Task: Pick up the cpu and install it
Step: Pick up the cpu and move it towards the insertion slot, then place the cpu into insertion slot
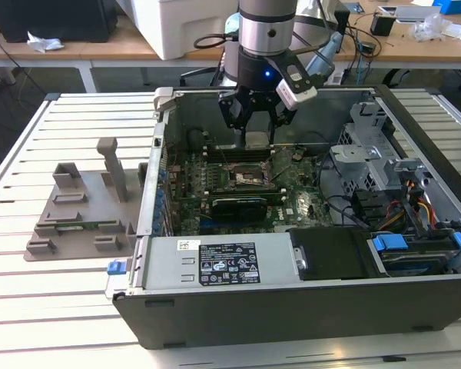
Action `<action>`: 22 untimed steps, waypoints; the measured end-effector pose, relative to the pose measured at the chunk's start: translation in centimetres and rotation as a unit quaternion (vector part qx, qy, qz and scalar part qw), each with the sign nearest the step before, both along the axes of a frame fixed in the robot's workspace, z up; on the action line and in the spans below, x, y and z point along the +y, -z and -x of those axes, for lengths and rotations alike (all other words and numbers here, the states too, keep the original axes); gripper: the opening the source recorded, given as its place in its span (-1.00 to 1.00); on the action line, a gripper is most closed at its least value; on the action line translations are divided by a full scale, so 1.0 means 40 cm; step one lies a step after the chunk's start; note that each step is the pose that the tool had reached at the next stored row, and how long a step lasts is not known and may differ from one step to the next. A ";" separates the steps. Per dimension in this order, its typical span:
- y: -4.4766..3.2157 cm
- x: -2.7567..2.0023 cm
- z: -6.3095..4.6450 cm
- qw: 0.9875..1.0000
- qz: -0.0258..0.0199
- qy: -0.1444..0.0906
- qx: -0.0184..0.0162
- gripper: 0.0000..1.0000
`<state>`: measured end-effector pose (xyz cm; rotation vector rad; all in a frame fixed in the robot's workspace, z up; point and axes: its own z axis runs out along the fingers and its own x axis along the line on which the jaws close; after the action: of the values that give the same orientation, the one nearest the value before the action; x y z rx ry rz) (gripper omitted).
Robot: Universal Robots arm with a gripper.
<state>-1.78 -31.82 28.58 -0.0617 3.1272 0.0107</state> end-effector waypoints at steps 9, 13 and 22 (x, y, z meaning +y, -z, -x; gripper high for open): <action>0.000 0.000 0.000 1.000 0.000 0.000 0.000 0.09; 0.000 0.000 0.000 1.000 0.000 0.022 0.000 0.09; 0.001 0.000 0.000 0.995 0.001 0.096 0.000 0.09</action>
<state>-1.78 -31.82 28.55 0.2389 3.1180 0.0046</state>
